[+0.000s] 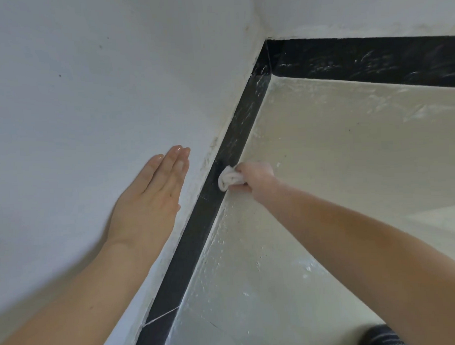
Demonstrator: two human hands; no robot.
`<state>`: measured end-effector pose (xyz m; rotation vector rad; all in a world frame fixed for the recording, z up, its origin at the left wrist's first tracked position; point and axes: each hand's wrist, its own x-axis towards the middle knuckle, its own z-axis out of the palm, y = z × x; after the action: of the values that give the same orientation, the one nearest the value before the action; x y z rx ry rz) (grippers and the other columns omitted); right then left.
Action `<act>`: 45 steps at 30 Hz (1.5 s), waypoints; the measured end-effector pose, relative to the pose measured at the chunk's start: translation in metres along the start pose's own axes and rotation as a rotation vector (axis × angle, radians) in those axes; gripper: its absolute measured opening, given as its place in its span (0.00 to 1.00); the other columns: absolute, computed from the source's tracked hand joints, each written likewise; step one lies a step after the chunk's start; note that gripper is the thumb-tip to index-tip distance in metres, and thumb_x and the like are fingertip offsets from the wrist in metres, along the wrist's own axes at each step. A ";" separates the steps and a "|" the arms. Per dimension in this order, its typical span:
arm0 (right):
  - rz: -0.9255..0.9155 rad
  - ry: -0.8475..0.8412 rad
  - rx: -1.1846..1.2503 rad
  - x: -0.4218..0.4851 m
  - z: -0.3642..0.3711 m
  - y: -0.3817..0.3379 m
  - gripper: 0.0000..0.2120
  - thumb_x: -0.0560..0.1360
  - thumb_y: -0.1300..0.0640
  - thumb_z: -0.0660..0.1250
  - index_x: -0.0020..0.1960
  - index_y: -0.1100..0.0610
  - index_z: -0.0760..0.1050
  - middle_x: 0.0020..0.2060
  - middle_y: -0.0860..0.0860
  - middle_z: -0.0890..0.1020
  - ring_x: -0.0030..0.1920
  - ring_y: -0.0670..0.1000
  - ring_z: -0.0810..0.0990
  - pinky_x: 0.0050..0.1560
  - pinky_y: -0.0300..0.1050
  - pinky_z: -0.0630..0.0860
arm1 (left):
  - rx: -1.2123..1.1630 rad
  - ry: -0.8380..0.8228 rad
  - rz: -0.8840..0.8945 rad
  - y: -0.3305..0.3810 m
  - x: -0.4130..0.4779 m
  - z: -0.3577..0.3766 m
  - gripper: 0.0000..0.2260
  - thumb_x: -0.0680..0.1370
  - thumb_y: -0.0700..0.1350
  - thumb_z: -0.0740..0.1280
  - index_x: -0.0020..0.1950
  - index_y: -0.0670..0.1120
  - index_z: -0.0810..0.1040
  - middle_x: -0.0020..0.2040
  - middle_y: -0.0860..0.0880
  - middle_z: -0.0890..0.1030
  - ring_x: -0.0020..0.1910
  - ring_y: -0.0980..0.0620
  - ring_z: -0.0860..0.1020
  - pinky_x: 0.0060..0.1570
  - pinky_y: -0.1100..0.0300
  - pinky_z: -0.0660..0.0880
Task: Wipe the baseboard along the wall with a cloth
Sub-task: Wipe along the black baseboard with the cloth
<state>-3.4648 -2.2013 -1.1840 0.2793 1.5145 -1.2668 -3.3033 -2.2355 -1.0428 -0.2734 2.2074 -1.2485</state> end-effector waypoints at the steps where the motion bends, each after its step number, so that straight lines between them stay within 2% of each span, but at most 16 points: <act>1: -0.009 0.006 0.116 0.004 -0.006 -0.009 0.17 0.78 0.62 0.62 0.66 0.61 0.70 0.56 0.56 0.78 0.51 0.54 0.77 0.48 0.43 0.74 | -0.017 0.012 0.011 0.000 -0.001 0.002 0.29 0.81 0.50 0.37 0.70 0.32 0.26 0.70 0.34 0.25 0.72 0.39 0.30 0.59 0.42 0.22; 2: -0.047 0.004 0.292 0.009 -0.011 -0.012 0.18 0.77 0.61 0.62 0.66 0.62 0.69 0.56 0.57 0.78 0.51 0.54 0.78 0.49 0.43 0.75 | -0.022 0.042 0.026 0.002 -0.002 0.004 0.29 0.81 0.50 0.37 0.70 0.32 0.26 0.70 0.34 0.25 0.72 0.39 0.30 0.59 0.42 0.22; 5: -0.048 0.100 0.234 -0.005 -0.022 -0.004 0.14 0.78 0.60 0.60 0.61 0.64 0.72 0.48 0.58 0.80 0.47 0.55 0.81 0.51 0.48 0.78 | 0.012 0.036 0.015 -0.001 -0.002 -0.002 0.29 0.82 0.50 0.37 0.70 0.32 0.26 0.70 0.35 0.25 0.71 0.39 0.29 0.59 0.42 0.22; 7: -0.035 -0.010 0.136 -0.024 -0.020 0.022 0.08 0.78 0.60 0.59 0.54 0.62 0.73 0.40 0.57 0.78 0.37 0.54 0.80 0.43 0.47 0.81 | 0.025 0.041 0.005 -0.001 -0.001 -0.002 0.29 0.82 0.50 0.38 0.70 0.32 0.27 0.70 0.35 0.26 0.71 0.39 0.29 0.59 0.42 0.23; 10: 0.149 -0.258 -0.040 -0.062 -0.004 0.057 0.12 0.79 0.59 0.57 0.54 0.66 0.76 0.35 0.60 0.80 0.27 0.54 0.79 0.30 0.45 0.79 | 0.005 0.031 -0.016 0.000 -0.001 -0.001 0.30 0.82 0.50 0.38 0.71 0.32 0.28 0.71 0.35 0.27 0.72 0.39 0.31 0.61 0.42 0.24; 14: 0.272 -0.468 -0.110 -0.081 0.021 0.060 0.12 0.80 0.61 0.55 0.53 0.65 0.76 0.36 0.60 0.81 0.30 0.54 0.80 0.33 0.43 0.80 | -0.014 0.060 -0.025 0.000 -0.001 0.000 0.31 0.82 0.50 0.42 0.71 0.32 0.28 0.71 0.35 0.27 0.73 0.39 0.32 0.69 0.45 0.28; 17: 0.209 -0.463 -0.120 -0.078 0.020 0.030 0.10 0.81 0.65 0.54 0.47 0.65 0.73 0.38 0.59 0.78 0.30 0.53 0.77 0.32 0.40 0.77 | -0.046 0.018 -0.015 0.001 -0.001 -0.002 0.31 0.83 0.49 0.43 0.70 0.31 0.27 0.70 0.34 0.26 0.71 0.39 0.30 0.68 0.47 0.29; 20: 0.070 -0.405 -0.170 -0.067 0.012 -0.003 0.11 0.80 0.67 0.56 0.40 0.64 0.70 0.36 0.57 0.75 0.35 0.53 0.76 0.44 0.44 0.78 | -0.055 0.011 -0.016 0.000 -0.001 -0.003 0.30 0.83 0.48 0.43 0.70 0.32 0.27 0.70 0.35 0.26 0.71 0.39 0.30 0.65 0.45 0.23; 23: 0.035 -0.294 -0.076 -0.054 0.004 -0.028 0.08 0.80 0.66 0.54 0.45 0.65 0.71 0.36 0.57 0.74 0.32 0.51 0.74 0.37 0.41 0.76 | -0.051 0.008 -0.009 -0.001 -0.002 -0.002 0.29 0.83 0.47 0.42 0.71 0.32 0.28 0.70 0.34 0.26 0.72 0.39 0.30 0.59 0.42 0.23; 26: -0.003 -0.211 0.128 -0.040 -0.005 -0.043 0.11 0.80 0.66 0.54 0.41 0.63 0.70 0.39 0.58 0.75 0.31 0.51 0.75 0.32 0.39 0.75 | -0.076 -0.004 -0.008 -0.002 -0.001 -0.003 0.29 0.83 0.47 0.42 0.71 0.32 0.28 0.69 0.34 0.25 0.72 0.39 0.30 0.62 0.43 0.22; 29: 0.003 -0.115 0.456 -0.025 -0.018 -0.046 0.08 0.81 0.61 0.56 0.51 0.61 0.74 0.40 0.58 0.77 0.33 0.52 0.78 0.31 0.40 0.77 | -0.107 -0.031 0.006 -0.001 -0.001 -0.006 0.29 0.83 0.47 0.42 0.70 0.31 0.26 0.70 0.35 0.25 0.71 0.39 0.29 0.67 0.46 0.26; 33: 0.081 -0.181 0.129 -0.031 -0.019 -0.007 0.05 0.79 0.60 0.59 0.53 0.59 0.72 0.37 0.57 0.77 0.32 0.51 0.76 0.36 0.42 0.76 | -0.128 -0.033 0.007 0.000 -0.001 -0.006 0.29 0.83 0.47 0.42 0.69 0.31 0.26 0.69 0.34 0.25 0.71 0.39 0.29 0.68 0.47 0.26; 37: 0.185 -0.377 -0.142 -0.047 0.001 0.030 0.09 0.78 0.61 0.59 0.53 0.62 0.76 0.42 0.59 0.80 0.32 0.52 0.80 0.28 0.40 0.78 | -0.151 -0.047 -0.002 -0.002 -0.001 -0.007 0.30 0.83 0.47 0.43 0.69 0.31 0.25 0.69 0.34 0.24 0.70 0.39 0.27 0.60 0.43 0.22; 39: 0.153 -0.383 -0.150 -0.047 0.007 0.018 0.07 0.78 0.63 0.58 0.48 0.64 0.74 0.40 0.59 0.79 0.32 0.52 0.79 0.28 0.40 0.78 | -0.164 -0.077 0.006 -0.003 0.000 -0.008 0.30 0.83 0.47 0.43 0.68 0.31 0.24 0.68 0.35 0.23 0.70 0.39 0.26 0.58 0.43 0.22; 43: -0.020 -0.331 -0.232 -0.032 0.002 -0.030 0.13 0.80 0.68 0.54 0.37 0.62 0.68 0.35 0.57 0.72 0.33 0.52 0.73 0.41 0.44 0.75 | -0.171 -0.070 0.008 -0.002 -0.001 -0.007 0.30 0.83 0.46 0.43 0.68 0.31 0.24 0.67 0.35 0.22 0.69 0.39 0.26 0.58 0.43 0.21; 45: -0.064 -0.277 -0.233 -0.022 -0.001 -0.046 0.15 0.79 0.69 0.55 0.34 0.61 0.66 0.34 0.56 0.71 0.33 0.51 0.72 0.40 0.44 0.75 | -0.160 -0.060 0.009 -0.001 -0.001 -0.005 0.30 0.83 0.46 0.43 0.68 0.31 0.24 0.67 0.34 0.22 0.69 0.39 0.26 0.59 0.43 0.21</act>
<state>-3.4901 -2.2097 -1.1407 -0.0945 1.4223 -1.1139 -3.3054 -2.2321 -1.0398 -0.3589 2.2572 -1.0462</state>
